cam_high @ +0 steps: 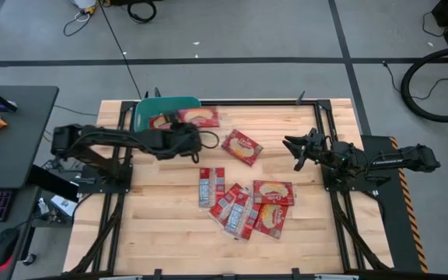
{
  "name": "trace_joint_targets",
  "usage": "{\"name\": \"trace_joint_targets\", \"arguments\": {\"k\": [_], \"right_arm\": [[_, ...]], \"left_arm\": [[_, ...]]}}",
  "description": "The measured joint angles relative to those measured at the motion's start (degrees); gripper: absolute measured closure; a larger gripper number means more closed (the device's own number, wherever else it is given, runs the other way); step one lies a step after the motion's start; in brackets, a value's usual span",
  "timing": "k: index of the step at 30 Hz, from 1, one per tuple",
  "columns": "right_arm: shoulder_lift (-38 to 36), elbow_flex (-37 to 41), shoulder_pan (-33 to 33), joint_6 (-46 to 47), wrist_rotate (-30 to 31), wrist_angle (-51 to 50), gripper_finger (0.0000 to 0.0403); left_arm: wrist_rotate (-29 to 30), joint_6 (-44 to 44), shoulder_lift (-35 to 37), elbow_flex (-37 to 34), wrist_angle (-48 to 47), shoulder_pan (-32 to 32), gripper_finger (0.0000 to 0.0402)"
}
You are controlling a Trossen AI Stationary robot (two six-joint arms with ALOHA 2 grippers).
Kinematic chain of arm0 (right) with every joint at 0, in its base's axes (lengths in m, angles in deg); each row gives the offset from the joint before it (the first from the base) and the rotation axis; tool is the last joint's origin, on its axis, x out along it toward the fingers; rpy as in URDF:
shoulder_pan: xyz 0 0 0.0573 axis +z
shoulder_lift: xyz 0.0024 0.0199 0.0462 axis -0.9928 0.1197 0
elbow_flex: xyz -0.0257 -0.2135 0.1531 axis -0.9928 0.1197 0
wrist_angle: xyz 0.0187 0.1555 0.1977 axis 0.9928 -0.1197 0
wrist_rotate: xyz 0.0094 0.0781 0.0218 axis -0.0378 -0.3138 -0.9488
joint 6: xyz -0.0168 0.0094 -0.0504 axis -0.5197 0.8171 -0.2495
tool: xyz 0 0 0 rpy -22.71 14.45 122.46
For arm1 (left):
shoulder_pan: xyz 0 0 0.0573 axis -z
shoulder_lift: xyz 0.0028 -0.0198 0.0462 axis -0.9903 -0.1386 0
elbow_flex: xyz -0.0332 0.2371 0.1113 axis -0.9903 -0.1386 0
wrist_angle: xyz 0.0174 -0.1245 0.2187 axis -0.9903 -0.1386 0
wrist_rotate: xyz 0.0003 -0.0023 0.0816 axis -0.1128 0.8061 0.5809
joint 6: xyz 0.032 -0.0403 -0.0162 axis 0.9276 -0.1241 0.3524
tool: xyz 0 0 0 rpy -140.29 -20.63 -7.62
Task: Sort popcorn bags into baskets
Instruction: Put the red popcorn bag into the blue bin
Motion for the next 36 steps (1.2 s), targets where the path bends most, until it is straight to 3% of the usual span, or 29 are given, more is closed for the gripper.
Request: {"name": "trace_joint_targets", "arguments": {"k": [13, 19, 24, 28, 36], "right_arm": [[0.00, 0.00, 0.02, 0.00, -1.04, 0.46, 0.0292], [0.00, 0.00, 0.01, 0.01, -1.10, 0.44, 0.0292], [0.00, 0.00, 0.02, 0.00, -1.10, 0.44, 0.0293], [0.00, 0.00, 0.00, 0.00, -1.10, 0.46, 0.0292], [0.00, 0.00, 0.01, 0.00, -1.10, 0.44, 0.0292]], "left_arm": [[3.06, -4.50, 5.71, -15.07, 2.55, -7.61, 0.0380], [3.05, -2.52, 5.83, -18.74, 3.98, -10.29, 0.0349], [2.84, -2.88, 5.83, -18.47, 3.93, -10.95, 0.0285], [-1.75, -2.52, 5.83, -15.57, 3.37, -10.59, 0.0249], [-1.86, -2.06, 5.80, -5.74, 3.18, -8.77, 0.0248]]}}
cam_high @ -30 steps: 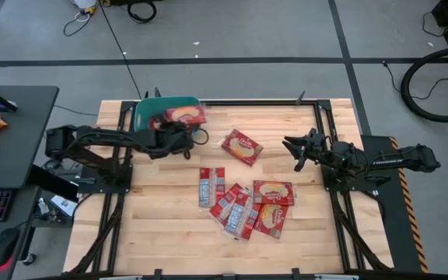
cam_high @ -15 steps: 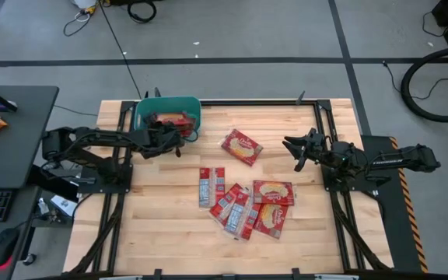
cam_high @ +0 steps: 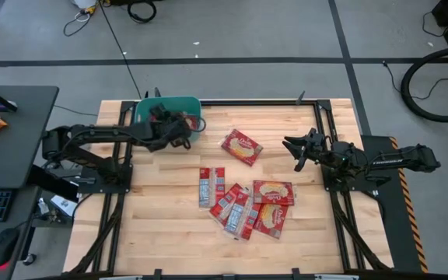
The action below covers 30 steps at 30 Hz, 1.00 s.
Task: Sort popcorn bags into baskets
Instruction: Put the red popcorn bag into the blue bin
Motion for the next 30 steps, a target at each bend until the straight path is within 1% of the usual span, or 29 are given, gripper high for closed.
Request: {"name": "trace_joint_targets", "arguments": {"k": [3, 7, 9, 13, 17, 19, 21, 24, 30], "right_arm": [[0.00, 0.00, 0.01, 0.00, 0.00, 0.00, 0.0292], [0.00, 0.00, 0.00, 0.00, 0.00, 0.00, 0.0292], [0.00, 0.00, 0.00, 0.00, 0.00, 0.00, 0.0292], [0.00, 0.00, -0.01, 0.00, -0.02, 0.00, 0.0292], [0.00, 0.00, 0.01, 0.00, -0.02, 0.02, 0.0292], [0.00, 0.00, -0.01, 0.00, 0.00, -0.02, 0.0292], [0.00, 0.00, 0.00, 0.00, -0.02, 0.00, 0.0292], [0.00, 0.00, -0.01, 0.00, 0.00, 0.02, 0.0292], [0.00, 0.00, -0.01, 0.00, 0.00, 0.13, 0.0292]], "left_arm": [[-4.15, 2.26, 0.00, 2.21, 4.78, 1.56, 0.0255], [-5.12, 7.61, -0.08, 1.68, 15.45, 3.98, 0.0259], [-7.04, 8.56, -1.36, 1.69, 19.36, 4.83, 0.0260], [-12.98, 8.25, -5.54, 1.60, 22.40, 7.11, 0.0260], [-16.50, 9.27, -11.44, 1.60, 24.54, 10.62, 0.0260], [-16.91, 10.05, -14.46, 1.90, 24.76, 12.29, 0.0260], [-17.16, 10.04, -17.83, 3.69, 24.04, 13.66, 0.0260], [-17.15, 10.49, -22.43, 8.17, 21.05, 15.27, 0.0260], [-17.43, 15.77, -30.93, 18.19, 14.58, 16.68, 0.0260]]}}
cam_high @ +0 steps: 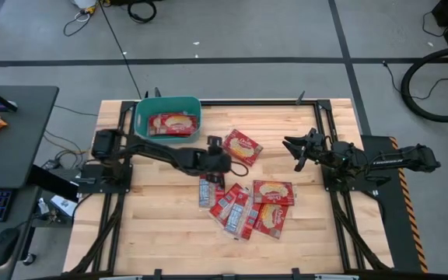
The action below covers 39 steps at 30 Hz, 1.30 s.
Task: Sort popcorn bags into baskets
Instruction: Put the red popcorn bag into the blue bin
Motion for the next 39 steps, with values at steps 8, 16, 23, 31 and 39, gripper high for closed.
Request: {"name": "trace_joint_targets", "arguments": {"k": [8, 16, 23, 31, 39], "right_arm": [[-0.02, -0.01, 0.02, 0.00, 0.04, 0.77, 0.0292], [-0.01, 0.00, 0.01, 0.01, 0.06, 1.13, 0.0292], [0.10, -0.02, 0.02, 0.00, 0.04, 1.17, 0.0292], [0.12, -0.01, 0.01, 0.00, 0.04, 1.60, 0.0292], [0.48, -0.02, 0.02, 0.00, 0.02, 2.10, 0.0292]], "left_arm": [[-0.54, 6.19, -8.17, 5.94, -1.38, -1.88, 0.0252], [-0.20, 8.32, -10.93, 6.21, 0.19, -4.75, 0.0196], [-0.78, 12.44, -11.58, 6.19, 2.25, -5.73, 0.0190], [-0.16, 21.96, -14.06, 6.38, 7.82, -6.46, 0.0204], [-1.01, 23.20, -14.75, 6.25, 9.46, -8.30, 0.0275]]}}
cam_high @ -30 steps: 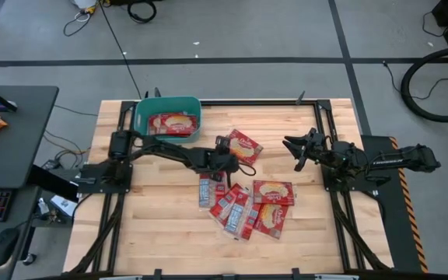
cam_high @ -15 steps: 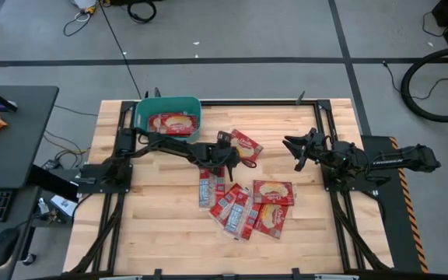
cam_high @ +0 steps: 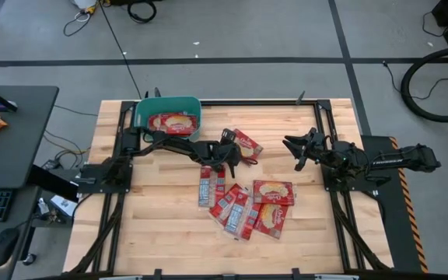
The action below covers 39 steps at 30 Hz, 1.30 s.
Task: Sort popcorn bags into baskets
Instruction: Put the red popcorn bag into the blue bin
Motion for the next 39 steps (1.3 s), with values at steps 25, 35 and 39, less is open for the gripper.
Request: {"name": "trace_joint_targets", "arguments": {"k": [25, 35, 39], "right_arm": [[-0.11, 0.00, 0.00, 0.00, 0.02, 0.40, 0.0292], [-0.11, 0.00, -0.02, 0.00, 0.17, 0.33, 0.0292], [-0.11, 0.00, -0.02, 0.00, 0.16, 0.26, 0.0293]], "left_arm": [[22.86, -11.10, 9.50, 12.90, -27.33, 1.26, 0.0397], [29.84, -34.68, 21.35, 7.18, -46.16, 2.14, 0.0398], [29.65, -41.50, 24.65, 1.75, -48.75, 2.18, 0.0398]]}}
